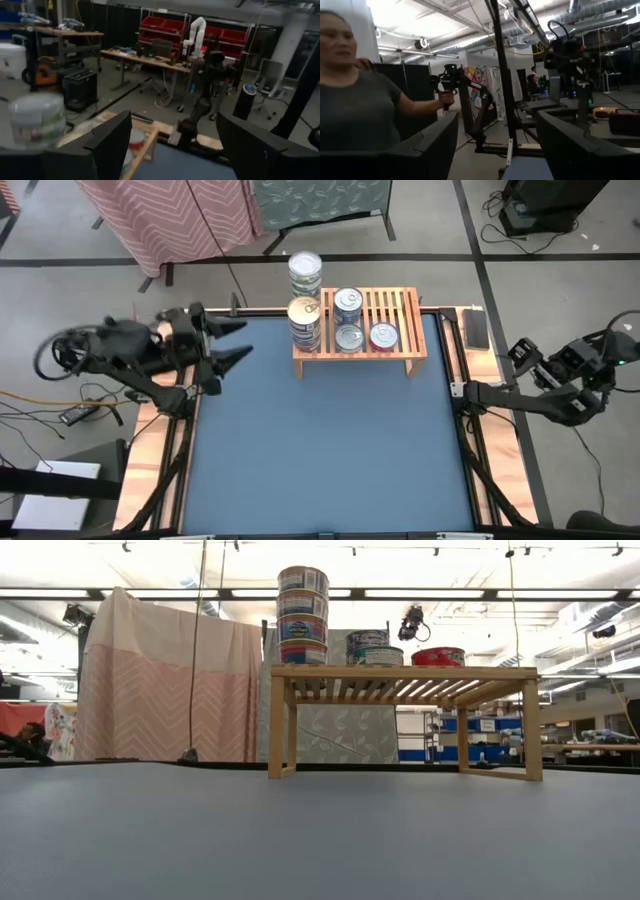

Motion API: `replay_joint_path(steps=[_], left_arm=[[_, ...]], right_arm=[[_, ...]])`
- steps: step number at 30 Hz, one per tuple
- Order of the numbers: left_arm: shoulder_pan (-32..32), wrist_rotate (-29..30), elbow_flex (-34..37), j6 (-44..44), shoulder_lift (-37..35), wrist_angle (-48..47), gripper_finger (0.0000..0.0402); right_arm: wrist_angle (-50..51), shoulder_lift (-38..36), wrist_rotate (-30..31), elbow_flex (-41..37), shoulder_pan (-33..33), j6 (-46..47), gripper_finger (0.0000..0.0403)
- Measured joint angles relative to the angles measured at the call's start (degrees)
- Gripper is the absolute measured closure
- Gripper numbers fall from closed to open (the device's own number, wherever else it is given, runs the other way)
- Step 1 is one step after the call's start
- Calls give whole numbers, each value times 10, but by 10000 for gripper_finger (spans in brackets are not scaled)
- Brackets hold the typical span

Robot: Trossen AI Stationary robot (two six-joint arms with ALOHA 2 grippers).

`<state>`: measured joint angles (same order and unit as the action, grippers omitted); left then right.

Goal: Stack canned seafood by type on shelf
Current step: Return to Home Position

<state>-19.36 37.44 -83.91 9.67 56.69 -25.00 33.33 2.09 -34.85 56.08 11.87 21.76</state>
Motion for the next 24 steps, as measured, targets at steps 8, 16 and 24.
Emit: replay_joint_path(steps=[8, 16, 24], left_arm=[[-32, 31, 248, 55, -162, 163, 106], [-54, 93, 423, 93, -297, 220, 106], [-63, 110, 546, 108, -354, 318, 106]], right_arm=[[-5, -18, -39, -29, 17, -41, 138], [-15, -17, -52, -98, 32, -54, 145], [-289, -18, -117, -287, 31, 67, 145]])
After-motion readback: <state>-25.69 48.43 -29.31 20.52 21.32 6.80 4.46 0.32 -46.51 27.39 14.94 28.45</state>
